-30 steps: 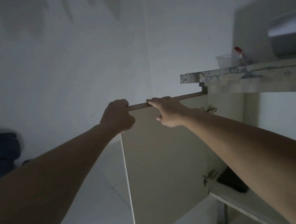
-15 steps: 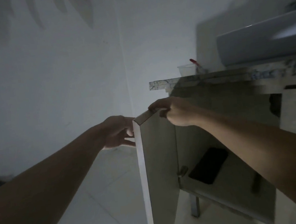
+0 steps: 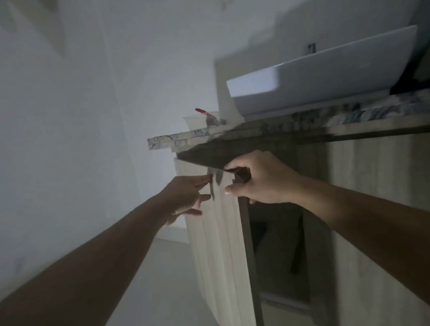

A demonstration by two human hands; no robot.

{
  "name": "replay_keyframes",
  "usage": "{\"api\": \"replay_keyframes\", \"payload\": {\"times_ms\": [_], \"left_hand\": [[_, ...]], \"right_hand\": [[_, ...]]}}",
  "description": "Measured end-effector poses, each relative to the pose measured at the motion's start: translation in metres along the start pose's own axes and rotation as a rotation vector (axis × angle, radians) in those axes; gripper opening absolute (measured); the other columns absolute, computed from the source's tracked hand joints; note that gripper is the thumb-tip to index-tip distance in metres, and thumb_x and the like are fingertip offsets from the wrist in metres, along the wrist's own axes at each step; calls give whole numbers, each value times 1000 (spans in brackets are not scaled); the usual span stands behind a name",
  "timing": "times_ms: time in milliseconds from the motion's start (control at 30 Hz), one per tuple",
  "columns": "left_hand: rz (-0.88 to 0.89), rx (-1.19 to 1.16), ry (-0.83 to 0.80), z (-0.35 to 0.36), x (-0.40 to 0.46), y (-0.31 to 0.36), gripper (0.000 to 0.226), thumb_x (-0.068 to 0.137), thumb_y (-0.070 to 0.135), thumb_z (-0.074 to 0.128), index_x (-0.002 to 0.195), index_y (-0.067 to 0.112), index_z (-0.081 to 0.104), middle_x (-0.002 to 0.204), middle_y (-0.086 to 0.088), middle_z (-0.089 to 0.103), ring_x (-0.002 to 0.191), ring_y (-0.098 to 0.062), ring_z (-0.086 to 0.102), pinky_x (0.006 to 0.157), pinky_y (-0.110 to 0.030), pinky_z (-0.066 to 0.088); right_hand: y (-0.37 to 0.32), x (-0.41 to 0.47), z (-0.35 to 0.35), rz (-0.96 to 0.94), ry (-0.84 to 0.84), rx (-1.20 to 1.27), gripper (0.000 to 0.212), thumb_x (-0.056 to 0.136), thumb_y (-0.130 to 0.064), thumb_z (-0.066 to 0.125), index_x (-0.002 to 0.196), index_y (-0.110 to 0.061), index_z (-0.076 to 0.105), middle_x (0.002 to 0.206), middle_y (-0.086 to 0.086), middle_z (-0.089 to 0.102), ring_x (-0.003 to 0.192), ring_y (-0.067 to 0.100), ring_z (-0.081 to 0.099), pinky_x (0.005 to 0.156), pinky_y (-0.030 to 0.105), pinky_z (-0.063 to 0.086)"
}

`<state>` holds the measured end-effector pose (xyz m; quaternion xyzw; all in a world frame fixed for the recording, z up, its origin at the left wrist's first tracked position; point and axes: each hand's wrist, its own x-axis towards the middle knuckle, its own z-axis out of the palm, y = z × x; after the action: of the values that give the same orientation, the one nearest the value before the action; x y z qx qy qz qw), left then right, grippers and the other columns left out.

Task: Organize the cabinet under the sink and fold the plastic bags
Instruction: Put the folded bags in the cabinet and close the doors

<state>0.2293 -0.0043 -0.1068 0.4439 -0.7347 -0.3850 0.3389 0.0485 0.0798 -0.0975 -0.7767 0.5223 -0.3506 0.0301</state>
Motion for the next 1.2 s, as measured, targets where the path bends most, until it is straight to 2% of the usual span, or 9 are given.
{"api": "replay_keyframes", "payload": {"times_ms": [100,300,400,500,600,667,767,1033,1200], "left_hand": [[61,113,33,23,16,3,75,80,-21,49,141,22,46,149,-6,42,119,-20,55,85,-37,55],[287,585,-13,63,32,-13,96,84,-2,55,153,31,-4,161,5,2,133,-23,41,91,-25,49],[408,740,19,79,48,-28,106,84,7,62,149,32,-17,156,12,-26,145,-22,21,108,-42,40],[464,909,32,88,65,-36,105,87,15,62,149,29,-21,152,7,-36,147,-19,-13,120,-50,8],[486,946,25,97,83,-39,104,89,18,61,148,30,-22,149,6,-40,146,-21,-18,119,-53,6],[499,941,17,102,96,-40,104,89,19,62,148,31,-22,148,5,-42,145,-23,-20,118,-55,6],[505,932,2,111,112,-44,105,88,21,63,148,32,-22,146,6,-45,143,-23,-25,117,-58,6],[507,958,-51,124,141,-46,102,85,25,64,150,34,-15,148,2,-43,142,-24,-30,115,-62,7],[535,950,-43,129,149,-56,109,83,30,68,149,34,-19,144,4,-49,139,-24,-36,115,-62,5]], "right_hand": [[22,-7,-7,10,111,-27,37,87,-23,71,121,-12,63,95,-4,66,57,3,64,57,15,51],[67,-12,-6,-146,468,-480,32,77,-21,80,106,-12,70,105,1,68,91,15,64,80,32,56],[88,-11,-7,-213,539,-769,27,75,-23,80,98,-10,73,105,8,65,94,24,62,79,37,56],[107,-8,-16,-189,464,-1008,35,74,-26,82,103,-10,73,107,9,67,98,28,61,84,44,52],[122,-10,-18,-66,329,-1218,61,76,-37,78,128,-11,61,136,8,57,127,33,49,105,54,37],[129,-14,-18,51,222,-1313,78,85,-49,64,149,-15,36,159,7,26,148,36,15,115,62,12],[138,-11,-20,186,80,-1460,82,95,-60,33,149,-20,-15,159,5,-21,141,36,-30,111,63,-18],[154,4,-14,343,60,-1527,88,92,-67,33,150,-22,-16,149,10,-38,138,41,-36,110,66,-15],[164,1,-14,430,65,-1370,98,89,-61,50,152,-29,-18,159,6,-28,141,40,-32,113,65,-10]]}}
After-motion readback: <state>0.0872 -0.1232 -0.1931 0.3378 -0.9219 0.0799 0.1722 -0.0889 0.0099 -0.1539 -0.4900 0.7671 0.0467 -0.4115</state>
